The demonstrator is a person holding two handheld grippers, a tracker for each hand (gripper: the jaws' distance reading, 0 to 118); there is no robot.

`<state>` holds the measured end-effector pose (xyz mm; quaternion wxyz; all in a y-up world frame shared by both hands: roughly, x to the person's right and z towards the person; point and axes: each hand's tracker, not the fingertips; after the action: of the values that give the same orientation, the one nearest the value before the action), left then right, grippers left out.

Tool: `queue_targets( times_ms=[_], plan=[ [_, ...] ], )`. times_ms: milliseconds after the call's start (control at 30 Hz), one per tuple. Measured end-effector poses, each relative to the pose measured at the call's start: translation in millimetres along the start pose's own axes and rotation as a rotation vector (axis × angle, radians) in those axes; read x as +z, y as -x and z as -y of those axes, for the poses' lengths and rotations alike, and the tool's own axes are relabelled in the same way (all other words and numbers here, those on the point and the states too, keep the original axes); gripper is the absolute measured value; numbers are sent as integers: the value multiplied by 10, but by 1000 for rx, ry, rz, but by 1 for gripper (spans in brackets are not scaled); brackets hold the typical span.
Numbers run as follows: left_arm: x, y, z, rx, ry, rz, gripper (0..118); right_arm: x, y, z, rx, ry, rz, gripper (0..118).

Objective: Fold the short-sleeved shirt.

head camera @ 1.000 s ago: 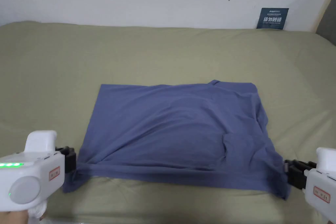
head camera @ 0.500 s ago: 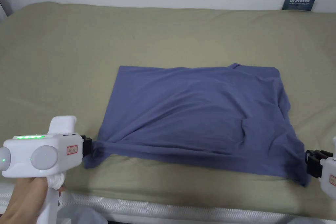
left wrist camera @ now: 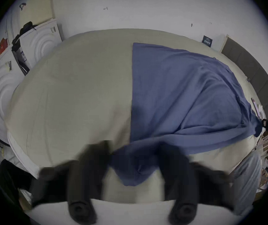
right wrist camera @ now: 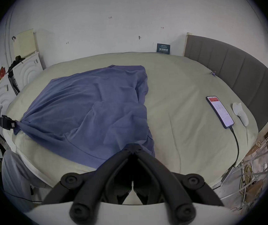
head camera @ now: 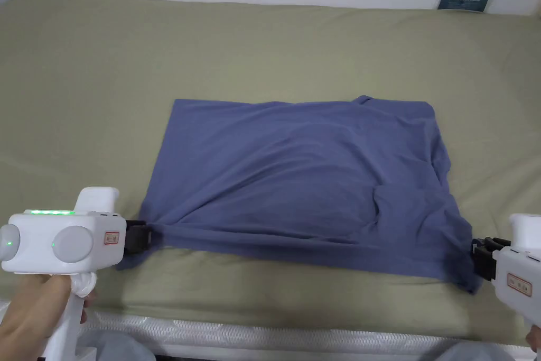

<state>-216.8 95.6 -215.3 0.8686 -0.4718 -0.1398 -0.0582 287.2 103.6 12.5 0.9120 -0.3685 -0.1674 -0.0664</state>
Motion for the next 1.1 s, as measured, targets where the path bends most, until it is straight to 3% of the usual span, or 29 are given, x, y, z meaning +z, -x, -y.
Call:
queue_targets(
  times_ms=[33,67,100,133,167,200,333,367,400,433,600,833,1100],
  plan=[
    [3,-15,4,-1,-1,22,16,-19,-11,5,0,3,-1,0],
    [-6,-34,18,-2,-1,18,5,-38,-24,4,-5,10,-4,0],
    [-5,-60,27,-2,4,17,4,-51,-35,-2,-16,22,-12,12],
    [-11,-59,34,-3,9,14,4,-63,-42,-11,-26,37,-18,47],
    [-8,-50,42,-7,7,12,4,-80,-38,-17,-27,67,-27,92],
    [8,-51,57,-3,-7,2,4,-125,-38,0,-21,107,-43,118],
    [101,-71,51,6,-14,12,4,-230,-9,73,26,133,4,90],
    [110,-75,50,3,-16,11,4,-271,-37,101,16,131,0,73],
    [109,-66,43,2,-17,11,4,-301,-66,118,7,149,5,28],
    [116,-61,42,4,-19,10,4,-302,-96,108,-8,148,4,3],
    [216,-4,-29,16,-45,46,4,-152,-239,55,-88,94,-20,3],
    [289,16,-388,38,-78,71,4,-178,-271,-420,-71,26,-27,3],
    [34,-133,-1088,-12,-95,41,4,-556,-137,-1161,14,13,4,3]
  ],
)
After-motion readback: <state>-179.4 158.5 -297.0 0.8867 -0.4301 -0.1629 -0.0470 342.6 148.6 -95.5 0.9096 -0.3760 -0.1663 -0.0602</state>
